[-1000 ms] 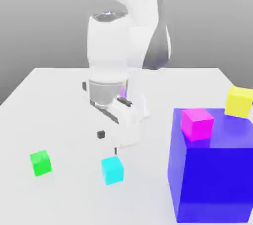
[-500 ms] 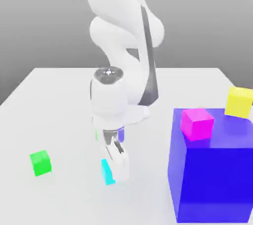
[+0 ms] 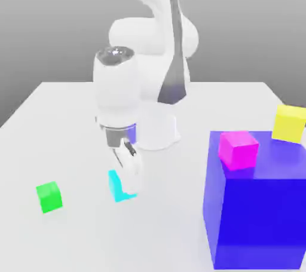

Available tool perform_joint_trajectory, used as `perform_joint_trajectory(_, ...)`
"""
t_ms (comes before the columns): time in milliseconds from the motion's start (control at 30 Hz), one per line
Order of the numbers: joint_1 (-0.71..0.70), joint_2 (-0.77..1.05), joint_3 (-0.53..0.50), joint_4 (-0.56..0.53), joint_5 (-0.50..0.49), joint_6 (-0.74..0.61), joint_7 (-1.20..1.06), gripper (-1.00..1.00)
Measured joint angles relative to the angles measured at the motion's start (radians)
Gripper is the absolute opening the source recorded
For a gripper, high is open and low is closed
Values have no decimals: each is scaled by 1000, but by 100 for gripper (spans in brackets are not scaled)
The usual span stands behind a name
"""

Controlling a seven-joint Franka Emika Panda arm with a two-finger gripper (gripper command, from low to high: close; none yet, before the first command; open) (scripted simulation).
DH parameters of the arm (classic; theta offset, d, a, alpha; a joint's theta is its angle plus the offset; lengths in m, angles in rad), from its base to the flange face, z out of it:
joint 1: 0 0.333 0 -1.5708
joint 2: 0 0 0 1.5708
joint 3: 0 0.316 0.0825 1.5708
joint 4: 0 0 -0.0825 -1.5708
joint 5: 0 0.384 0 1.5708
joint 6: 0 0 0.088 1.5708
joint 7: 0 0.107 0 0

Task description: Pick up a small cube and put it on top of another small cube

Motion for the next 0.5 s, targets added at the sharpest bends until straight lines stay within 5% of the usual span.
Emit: perform_joint_trajectory(500,-174,-28,-181,107,-23,-136,-710,-100)
